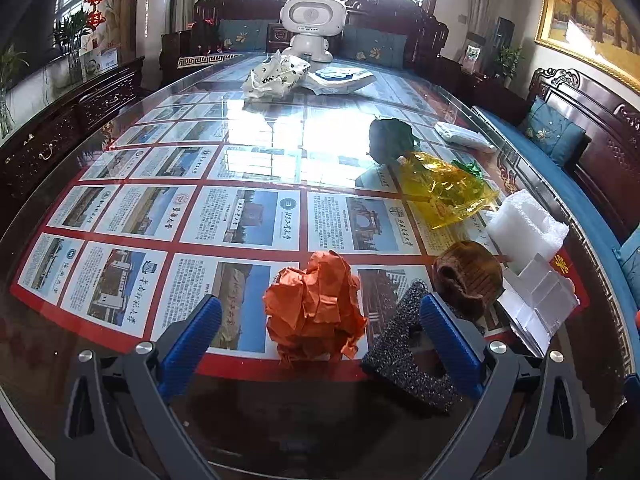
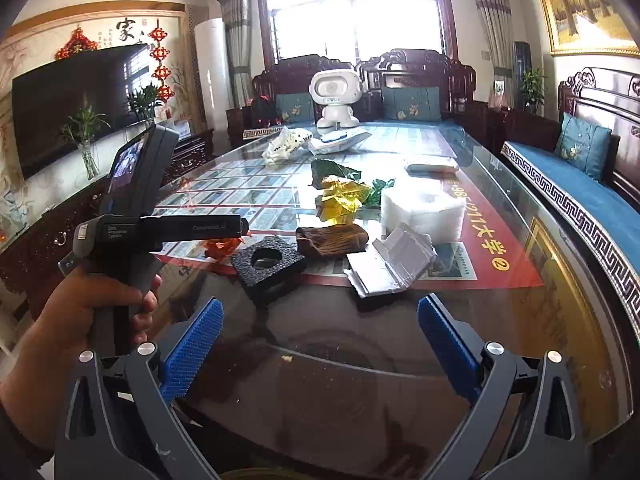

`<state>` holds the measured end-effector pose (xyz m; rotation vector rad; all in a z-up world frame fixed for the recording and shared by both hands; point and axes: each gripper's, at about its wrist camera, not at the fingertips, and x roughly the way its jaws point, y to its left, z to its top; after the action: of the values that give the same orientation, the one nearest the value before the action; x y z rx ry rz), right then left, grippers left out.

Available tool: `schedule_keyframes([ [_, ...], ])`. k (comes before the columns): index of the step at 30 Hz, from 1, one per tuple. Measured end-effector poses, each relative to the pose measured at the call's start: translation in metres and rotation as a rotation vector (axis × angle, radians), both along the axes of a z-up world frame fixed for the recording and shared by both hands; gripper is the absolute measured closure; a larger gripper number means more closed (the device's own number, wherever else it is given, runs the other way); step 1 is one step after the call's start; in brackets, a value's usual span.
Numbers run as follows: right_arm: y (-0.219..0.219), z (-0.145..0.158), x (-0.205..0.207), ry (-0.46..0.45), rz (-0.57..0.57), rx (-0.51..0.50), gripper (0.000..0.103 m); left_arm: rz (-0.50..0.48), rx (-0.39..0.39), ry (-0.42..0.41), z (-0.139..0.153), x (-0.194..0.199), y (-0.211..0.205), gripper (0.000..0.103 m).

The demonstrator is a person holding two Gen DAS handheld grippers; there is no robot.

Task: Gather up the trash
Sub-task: 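Grasp the orange crumpled paper with the left tool while the right tool grasps white foam sheet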

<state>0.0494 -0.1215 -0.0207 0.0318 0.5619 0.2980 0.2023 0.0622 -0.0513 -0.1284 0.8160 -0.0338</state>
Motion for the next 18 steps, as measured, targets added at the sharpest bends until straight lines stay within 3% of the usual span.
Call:
schedule_keyframes([
  [4, -0.001, -0.002, 0.015, 0.009, 0.000, -0.001, 0.008, 0.011, 0.000, 0.044, -0.009, 0.018, 0.003, 0.005],
  [6, -0.002, -0.003, 0.020, 0.013, -0.001, -0.002, 0.008, 0.007, 0.006, 0.050, -0.010, 0.023, 0.003, 0.018],
  [8, -0.003, -0.003, 0.027, 0.021, -0.008, -0.005, 0.008, -0.007, 0.004, 0.071, -0.013, 0.028, 0.002, 0.045],
  [9, -0.004, -0.004, 0.030, 0.029, -0.015, -0.006, 0.008, -0.014, -0.007, 0.079, -0.015, 0.029, 0.002, 0.053],
  [14, -0.015, -0.011, 0.047, 0.086, -0.035, 0.014, 0.008, -0.029, -0.044, 0.042, -0.011, 0.023, 0.006, 0.061],
  [18, -0.035, -0.017, 0.065, 0.146, -0.097, 0.047, 0.009, -0.042, -0.018, 0.004, -0.003, 0.014, 0.004, 0.061],
])
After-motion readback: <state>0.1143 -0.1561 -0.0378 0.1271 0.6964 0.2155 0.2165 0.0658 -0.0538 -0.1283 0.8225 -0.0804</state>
